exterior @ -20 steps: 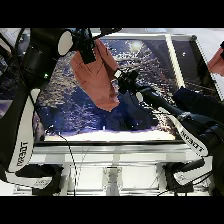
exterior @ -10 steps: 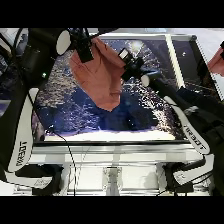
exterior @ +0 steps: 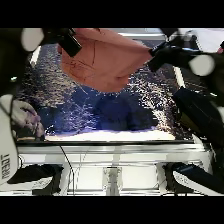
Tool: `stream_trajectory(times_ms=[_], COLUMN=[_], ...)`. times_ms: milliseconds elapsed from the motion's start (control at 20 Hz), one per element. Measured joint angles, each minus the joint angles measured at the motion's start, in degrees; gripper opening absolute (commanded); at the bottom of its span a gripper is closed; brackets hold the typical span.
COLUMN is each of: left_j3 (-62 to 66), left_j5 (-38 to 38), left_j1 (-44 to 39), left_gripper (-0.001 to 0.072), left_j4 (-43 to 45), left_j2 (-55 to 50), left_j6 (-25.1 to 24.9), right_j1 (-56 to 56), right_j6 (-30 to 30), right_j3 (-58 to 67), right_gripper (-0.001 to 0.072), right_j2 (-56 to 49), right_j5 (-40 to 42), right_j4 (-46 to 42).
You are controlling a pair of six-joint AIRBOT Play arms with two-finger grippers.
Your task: Fold the clothes and pants, and hang the long-sleeved shirts on hangers.
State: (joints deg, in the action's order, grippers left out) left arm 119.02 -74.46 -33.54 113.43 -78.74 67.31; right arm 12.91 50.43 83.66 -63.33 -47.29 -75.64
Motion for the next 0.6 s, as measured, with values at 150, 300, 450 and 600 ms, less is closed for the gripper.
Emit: stream_trajectory(times_ms=[150,300,450,600], left_j3=[0.02,0.00,-0.04,-1.07], left_j5=[-4.50,-11.26,-15.23,-16.98], left_j1=[-3.39,-6.51,-7.34,-7.61], left_gripper=[0.0029,0.0029,0.0029,0.0030], left_j4=[-1.70,-8.00,-11.45,-13.22], left_j2=[4.46,7.63,8.90,9.27], left_j6=[6.93,14.91,22.40,26.25], right_j1=[-0.26,-0.33,-0.37,-0.39], right_j6=[0.07,1.03,3.74,5.09], right_j3=[0.02,0.04,0.04,0.04], right_gripper=[0.0008,0.0007,0.0007,0.0007], right_j2=[9.55,16.55,20.20,21.53], right_j5=[-6.60,-13.66,-18.25,-22.16], right_j4=[5.16,9.90,10.99,12.63])
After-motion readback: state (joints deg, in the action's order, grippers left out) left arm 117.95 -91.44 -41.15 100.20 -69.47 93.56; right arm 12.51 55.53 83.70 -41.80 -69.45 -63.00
